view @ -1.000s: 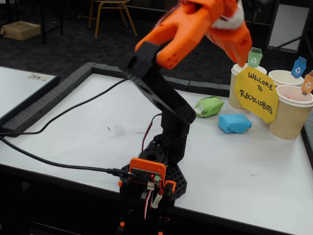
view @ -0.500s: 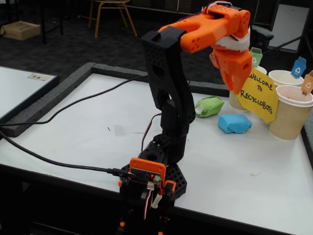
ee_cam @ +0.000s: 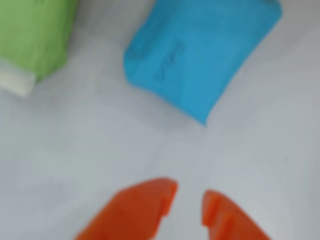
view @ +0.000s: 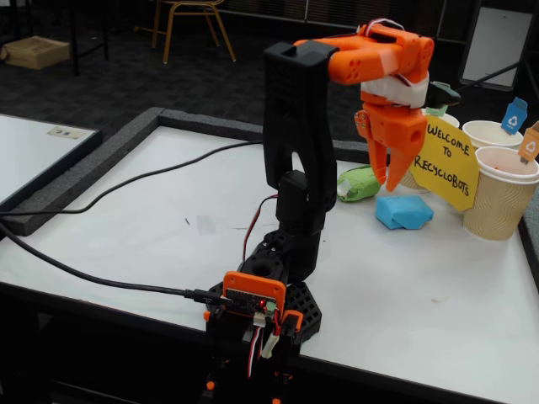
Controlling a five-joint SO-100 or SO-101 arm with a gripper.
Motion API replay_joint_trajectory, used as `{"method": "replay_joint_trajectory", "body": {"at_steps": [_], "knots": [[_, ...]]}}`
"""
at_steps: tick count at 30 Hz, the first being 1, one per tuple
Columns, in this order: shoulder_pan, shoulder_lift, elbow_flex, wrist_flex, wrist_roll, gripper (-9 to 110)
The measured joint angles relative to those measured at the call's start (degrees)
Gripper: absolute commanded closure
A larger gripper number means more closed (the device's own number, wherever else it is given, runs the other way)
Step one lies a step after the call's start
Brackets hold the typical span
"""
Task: Sort rubbish by color.
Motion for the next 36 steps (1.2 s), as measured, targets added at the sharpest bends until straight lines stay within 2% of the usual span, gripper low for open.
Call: {"method": "replay_joint_trajectory", "body": {"at_steps": [4, 9, 17, 26, 36], "knots": [[0.6, -1.9, 0.0, -4.8, 0.0, 101], [0.7, -2.8, 0.0, -9.3, 0.0, 94], [0.7, -2.8, 0.1, -17.1, 0.0, 95], [0.8, -2.8, 9.1, -24.6, 0.0, 95], [0.8, 1.1, 20.1, -38.8, 0.0, 93]]}}
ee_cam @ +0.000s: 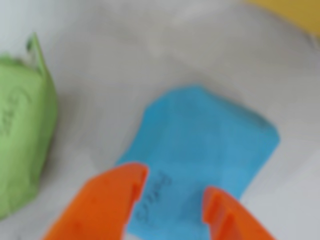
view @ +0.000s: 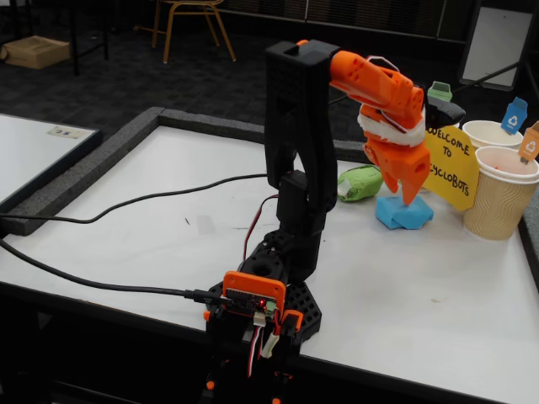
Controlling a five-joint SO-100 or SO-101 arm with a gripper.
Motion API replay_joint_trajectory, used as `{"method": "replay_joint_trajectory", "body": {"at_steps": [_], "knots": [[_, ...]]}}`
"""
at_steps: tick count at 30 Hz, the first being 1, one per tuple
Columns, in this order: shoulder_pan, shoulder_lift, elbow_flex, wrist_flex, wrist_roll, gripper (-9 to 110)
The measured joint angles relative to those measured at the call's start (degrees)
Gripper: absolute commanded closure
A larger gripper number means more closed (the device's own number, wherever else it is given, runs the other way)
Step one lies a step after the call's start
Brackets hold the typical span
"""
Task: Sort rubbish by color.
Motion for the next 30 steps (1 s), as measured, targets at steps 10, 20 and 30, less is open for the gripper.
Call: {"method": "replay_joint_trajectory", "body": {"at_steps": [10, 20, 30], "knots": [[1.7, 0.0, 1.8, -10.5, 0.0, 87], [1.8, 0.0, 2.5, -12.7, 0.0, 88], [1.8, -8.0, -7.6, -6.0, 0.0, 89]]}}
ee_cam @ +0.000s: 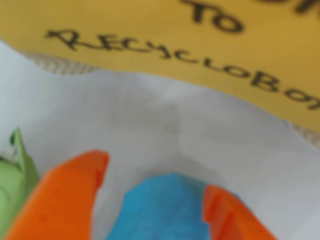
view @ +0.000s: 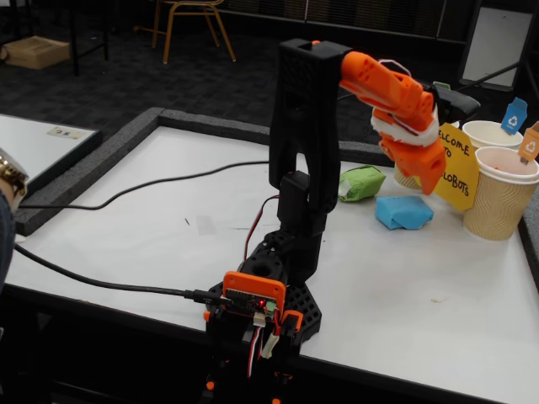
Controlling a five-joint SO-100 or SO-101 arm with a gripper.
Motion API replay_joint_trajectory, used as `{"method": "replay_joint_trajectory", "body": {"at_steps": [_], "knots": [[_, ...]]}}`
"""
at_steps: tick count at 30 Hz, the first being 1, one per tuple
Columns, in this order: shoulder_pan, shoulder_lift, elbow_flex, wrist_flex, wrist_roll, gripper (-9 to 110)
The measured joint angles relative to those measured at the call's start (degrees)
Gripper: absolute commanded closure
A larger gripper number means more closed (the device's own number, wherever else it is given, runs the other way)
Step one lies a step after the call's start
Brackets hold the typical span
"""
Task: Sort rubbish by color.
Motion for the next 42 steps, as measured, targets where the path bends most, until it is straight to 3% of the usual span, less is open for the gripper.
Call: {"method": "replay_joint_trajectory", "body": {"at_steps": [13, 24, 42], "knots": [[-0.9, -4.2, -9.8, 7.6, 0.0, 92], [-0.6, -0.9, -10.7, 20.7, 0.0, 92], [-3.0, 31.6, 23.6, 9.3, 0.0, 92]]}}
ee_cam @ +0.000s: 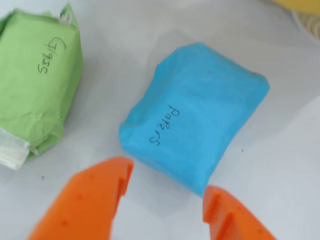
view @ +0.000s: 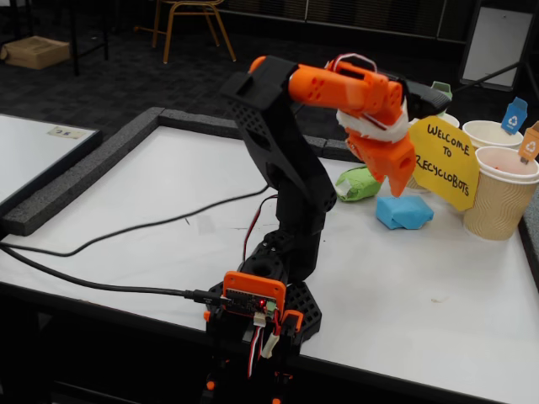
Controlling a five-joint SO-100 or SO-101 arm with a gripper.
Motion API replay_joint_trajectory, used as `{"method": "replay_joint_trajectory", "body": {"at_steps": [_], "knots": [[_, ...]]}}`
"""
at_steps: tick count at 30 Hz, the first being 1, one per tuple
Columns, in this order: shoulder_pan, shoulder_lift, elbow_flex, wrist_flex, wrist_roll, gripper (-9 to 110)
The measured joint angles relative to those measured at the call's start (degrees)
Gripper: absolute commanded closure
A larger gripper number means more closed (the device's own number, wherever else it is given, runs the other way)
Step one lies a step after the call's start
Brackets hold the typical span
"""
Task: Sort rubbish by color.
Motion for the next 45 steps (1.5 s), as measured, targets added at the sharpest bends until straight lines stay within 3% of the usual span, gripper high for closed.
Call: {"method": "replay_joint_trajectory", "body": {"at_steps": [24, 45], "knots": [[2.0, -18.5, -0.3, -12.0, 0.0, 91], [3.2, -21.8, -19.8, -9.8, 0.0, 92]]}}
